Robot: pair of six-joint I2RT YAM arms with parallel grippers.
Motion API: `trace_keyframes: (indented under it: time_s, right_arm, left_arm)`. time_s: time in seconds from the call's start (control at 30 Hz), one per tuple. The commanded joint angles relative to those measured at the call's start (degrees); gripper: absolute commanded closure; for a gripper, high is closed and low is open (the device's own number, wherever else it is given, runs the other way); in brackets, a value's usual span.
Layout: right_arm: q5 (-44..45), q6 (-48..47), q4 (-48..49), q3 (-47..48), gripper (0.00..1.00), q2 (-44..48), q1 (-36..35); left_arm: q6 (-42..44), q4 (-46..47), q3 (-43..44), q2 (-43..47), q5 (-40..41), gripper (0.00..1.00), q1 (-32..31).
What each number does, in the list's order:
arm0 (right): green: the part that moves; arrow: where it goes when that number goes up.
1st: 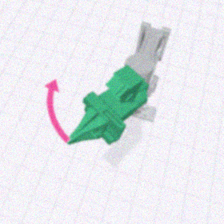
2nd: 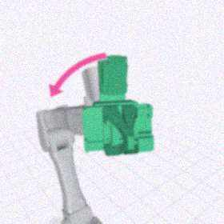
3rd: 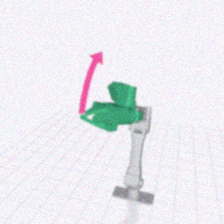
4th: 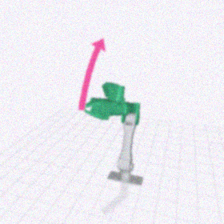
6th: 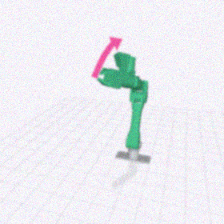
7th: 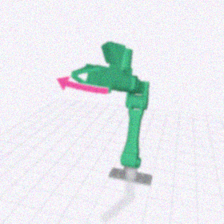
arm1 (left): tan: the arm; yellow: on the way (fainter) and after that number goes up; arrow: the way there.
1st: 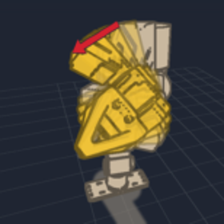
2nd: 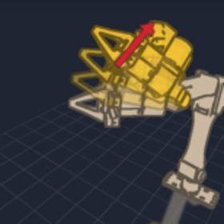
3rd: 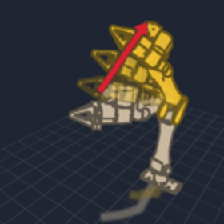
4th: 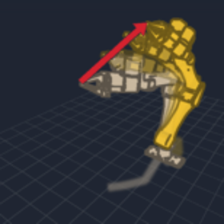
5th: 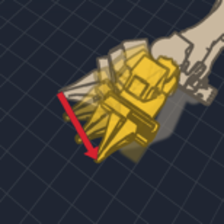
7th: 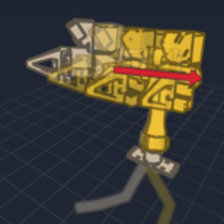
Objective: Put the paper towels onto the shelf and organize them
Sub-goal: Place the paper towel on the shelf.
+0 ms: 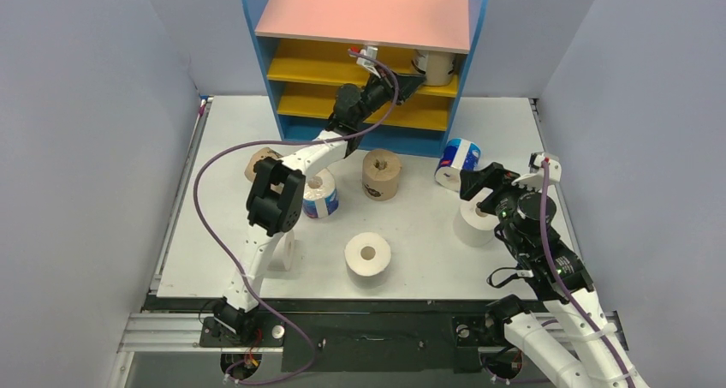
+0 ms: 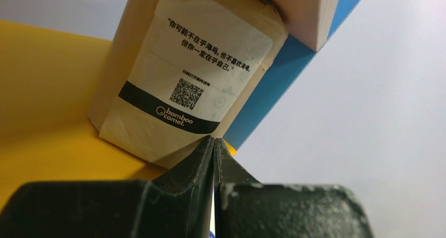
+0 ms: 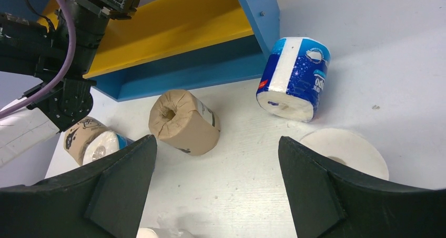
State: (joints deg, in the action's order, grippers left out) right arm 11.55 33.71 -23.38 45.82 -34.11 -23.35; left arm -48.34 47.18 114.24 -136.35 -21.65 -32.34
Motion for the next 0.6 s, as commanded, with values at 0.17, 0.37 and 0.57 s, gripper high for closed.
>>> trace_keyframes:
  time_s: [0.17, 0.37, 0.57]
  right_arm:
    - [2.15, -1.33, 0.38, -0.75, 0.19, 0.81, -0.16]
    - [2.58, -1.68, 0.35, -1.27, 0.19, 1.23, -0.23]
    - [2.58, -1.77, 0.35, -1.49, 0.19, 1.22, -0.18]
  left_arm:
    - [0.22, -4.21, 10.56, -4.46, 1.13, 1.00, -1.33]
    - [0.85, -4.93, 11.26, -4.95, 2.05, 1.00, -1.72]
    - [0.82, -5.13, 11.79, -5.40, 2.54, 1.00, -1.93]
